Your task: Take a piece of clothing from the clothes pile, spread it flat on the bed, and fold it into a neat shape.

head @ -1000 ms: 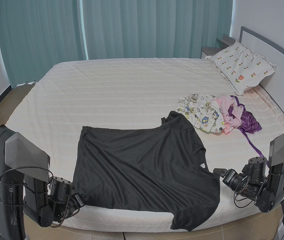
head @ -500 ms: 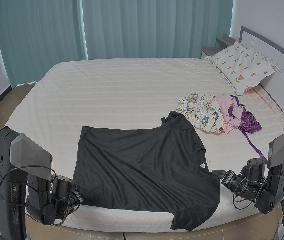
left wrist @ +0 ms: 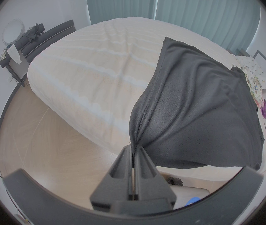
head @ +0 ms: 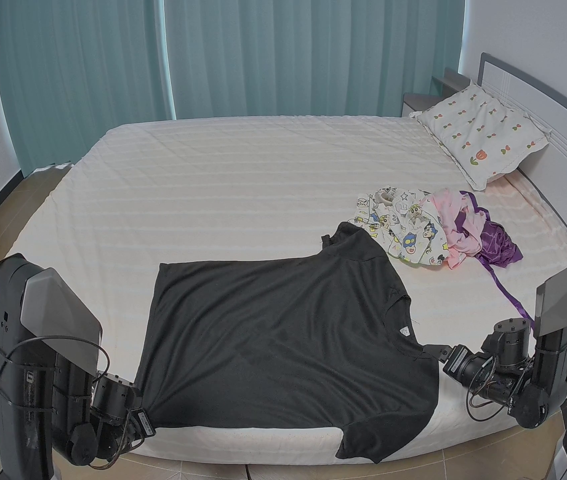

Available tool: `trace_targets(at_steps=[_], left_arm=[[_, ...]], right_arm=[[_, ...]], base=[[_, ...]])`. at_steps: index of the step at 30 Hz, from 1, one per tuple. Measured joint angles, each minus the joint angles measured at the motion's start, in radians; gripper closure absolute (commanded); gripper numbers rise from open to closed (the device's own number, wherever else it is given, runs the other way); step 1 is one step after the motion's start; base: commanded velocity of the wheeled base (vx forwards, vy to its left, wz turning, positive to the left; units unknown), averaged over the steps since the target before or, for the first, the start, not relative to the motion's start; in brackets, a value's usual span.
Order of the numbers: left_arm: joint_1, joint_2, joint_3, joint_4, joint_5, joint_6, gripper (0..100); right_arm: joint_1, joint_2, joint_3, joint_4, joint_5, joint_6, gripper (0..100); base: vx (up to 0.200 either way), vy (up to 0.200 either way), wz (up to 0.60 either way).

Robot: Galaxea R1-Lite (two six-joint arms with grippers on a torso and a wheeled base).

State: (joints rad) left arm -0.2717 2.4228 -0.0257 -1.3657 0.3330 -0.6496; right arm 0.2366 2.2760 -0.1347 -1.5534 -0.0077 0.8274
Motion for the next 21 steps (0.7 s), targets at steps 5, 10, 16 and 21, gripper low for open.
trace_targets(at_steps=[5, 10, 16, 21], left_arm=[[0.009, 0.001, 0.007, 0.000, 0.002, 0.006, 100], [0.030, 0.000, 0.008, 0.000, 0.001, 0.024, 100], [0.042, 0.000, 0.008, 0.001, -0.026, 0.025, 100], [0.058, -0.006, 0.009, 0.001, -0.086, 0.023, 100]], right_arm=[[-0.003, 0.020, 0.007, 0.000, 0.000, -0.060, 0], [-0.003, 0.051, -0.003, 0.000, 0.009, -0.099, 0], [-0.008, 0.119, -0.071, 0.000, 0.013, -0.165, 0], [-0.014, 0.165, -0.137, 0.002, 0.015, -0.209, 0]], base=[[0.000, 0.000, 0.00], [0.000, 0.000, 0.00], [0.000, 0.000, 0.00], [0.000, 0.000, 0.00]])
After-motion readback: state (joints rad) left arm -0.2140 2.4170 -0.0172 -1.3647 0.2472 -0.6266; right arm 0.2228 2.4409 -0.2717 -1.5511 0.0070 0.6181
